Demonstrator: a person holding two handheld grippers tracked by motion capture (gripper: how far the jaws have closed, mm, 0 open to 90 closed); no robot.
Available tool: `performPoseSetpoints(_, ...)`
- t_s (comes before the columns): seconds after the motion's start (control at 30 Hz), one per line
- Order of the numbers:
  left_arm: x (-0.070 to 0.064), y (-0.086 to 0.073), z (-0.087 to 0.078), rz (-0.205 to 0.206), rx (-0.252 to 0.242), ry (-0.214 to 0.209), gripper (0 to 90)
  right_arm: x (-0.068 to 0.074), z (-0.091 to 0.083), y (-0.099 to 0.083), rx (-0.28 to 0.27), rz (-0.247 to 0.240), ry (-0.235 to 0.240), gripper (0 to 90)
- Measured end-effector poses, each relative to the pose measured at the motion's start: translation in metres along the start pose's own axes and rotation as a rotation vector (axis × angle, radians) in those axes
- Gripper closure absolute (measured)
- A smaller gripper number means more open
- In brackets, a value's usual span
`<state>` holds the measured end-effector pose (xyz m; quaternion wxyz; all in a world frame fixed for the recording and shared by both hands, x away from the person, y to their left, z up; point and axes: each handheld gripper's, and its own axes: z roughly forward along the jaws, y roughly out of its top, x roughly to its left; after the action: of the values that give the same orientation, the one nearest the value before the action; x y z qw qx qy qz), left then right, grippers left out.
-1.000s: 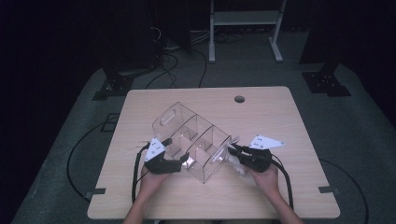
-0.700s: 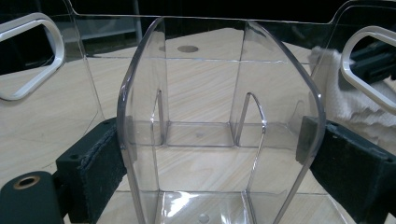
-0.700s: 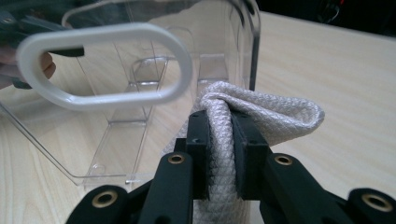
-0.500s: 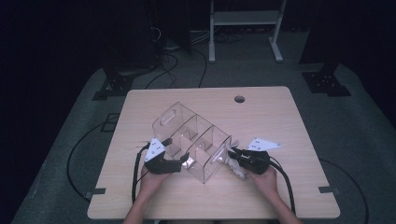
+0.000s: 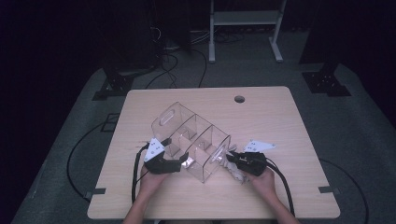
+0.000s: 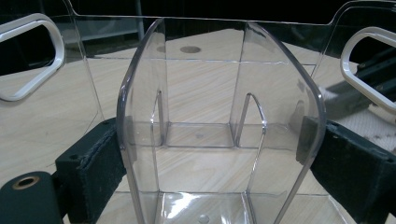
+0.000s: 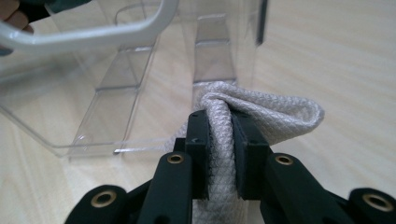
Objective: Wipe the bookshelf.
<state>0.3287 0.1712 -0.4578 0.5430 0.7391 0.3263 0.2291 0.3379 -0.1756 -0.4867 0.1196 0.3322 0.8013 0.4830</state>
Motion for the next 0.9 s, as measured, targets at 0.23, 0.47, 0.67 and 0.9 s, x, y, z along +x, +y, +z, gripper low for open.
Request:
performPoseSetpoints(0.23, 0.000, 0.000, 0.000, -0.001, 0.002, 0.003, 8.5, -0.001, 0.005, -0.002, 0.031, -0.001, -0.002, 77.4)
performPoseSetpoints(0.47, 0.002, 0.000, -0.002, -0.001, 0.006, 0.007, 8.6, 0.005, 0.010, -0.001, 0.046, -0.041, 0.011, 77.7)
performPoseSetpoints(0.67, 0.003, 0.000, -0.001, -0.003, 0.004, 0.006, 8.5, 0.010, 0.013, -0.003, 0.073, -0.079, 0.006, 77.8)
performPoseSetpoints(0.9, 0.003, 0.000, -0.002, -0.004, 0.005, 0.009, 8.4, 0.009, 0.013, -0.002, 0.074, -0.034, 0.043, 77.9)
